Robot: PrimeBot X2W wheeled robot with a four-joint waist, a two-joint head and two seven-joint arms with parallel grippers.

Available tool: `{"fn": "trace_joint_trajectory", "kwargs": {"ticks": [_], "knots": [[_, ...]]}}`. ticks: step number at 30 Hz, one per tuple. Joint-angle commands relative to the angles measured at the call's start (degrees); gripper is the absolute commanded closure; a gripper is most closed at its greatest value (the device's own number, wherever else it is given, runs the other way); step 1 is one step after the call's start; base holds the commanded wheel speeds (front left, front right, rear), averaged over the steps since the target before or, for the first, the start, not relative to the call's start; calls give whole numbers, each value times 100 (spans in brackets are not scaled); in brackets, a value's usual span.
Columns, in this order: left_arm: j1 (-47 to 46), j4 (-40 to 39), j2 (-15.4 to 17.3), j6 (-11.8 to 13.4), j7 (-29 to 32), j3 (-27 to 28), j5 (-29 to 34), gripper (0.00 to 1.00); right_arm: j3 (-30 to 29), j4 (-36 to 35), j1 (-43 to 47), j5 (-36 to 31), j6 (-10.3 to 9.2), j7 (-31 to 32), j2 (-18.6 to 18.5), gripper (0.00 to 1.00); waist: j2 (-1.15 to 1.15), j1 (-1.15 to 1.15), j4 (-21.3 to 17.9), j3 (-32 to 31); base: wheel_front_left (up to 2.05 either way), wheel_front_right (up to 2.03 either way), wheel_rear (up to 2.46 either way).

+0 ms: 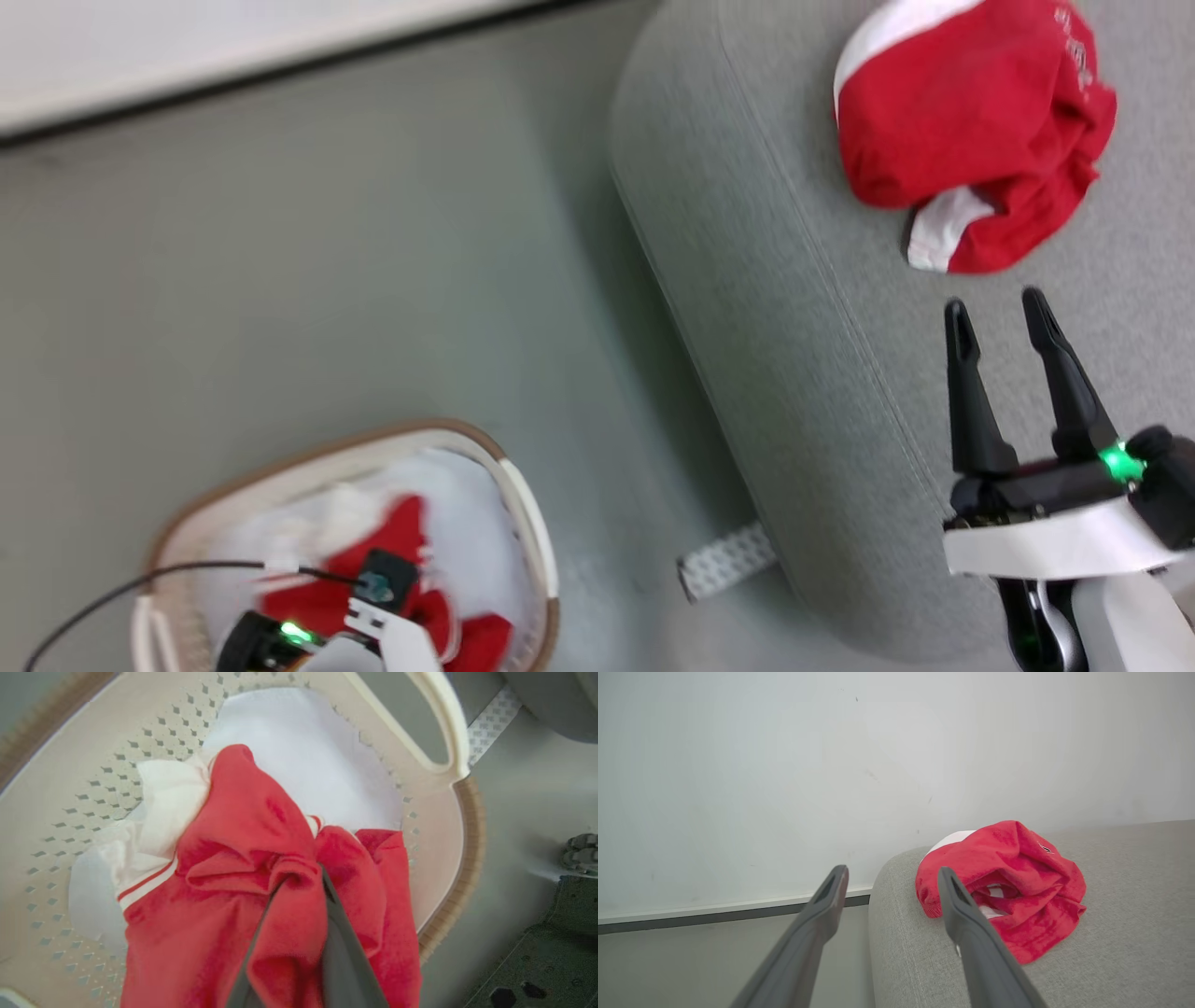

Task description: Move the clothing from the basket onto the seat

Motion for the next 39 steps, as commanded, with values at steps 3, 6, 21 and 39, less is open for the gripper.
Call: {"fn": "trace_joint_trajectory", "kwargs": {"ticks": [3,6,21,39], "knots": [[166,-24,-172,-44,-381,56,-198,100,-34,83,269,-100,-13,-16,-154,0,0,0,680,-1063,0,0,0],[246,-82,-294,-99,-644,145,-374,100,-22,132,462,-133,-13,-15,-262,0,0,0,897,-1458,0,0,0],[584,-2450,-422,-332,-940,-273,-1564,100,-43,187,1016,-192,-13,-8,-453,0,0,0,1833,-2636,0,0,0],[-194,-4510,-404,14,-750,-497,-1927,100,243,220,1185,-69,-13,-8,-422,0,0,0,1886,-2958,0,0,0]]}}
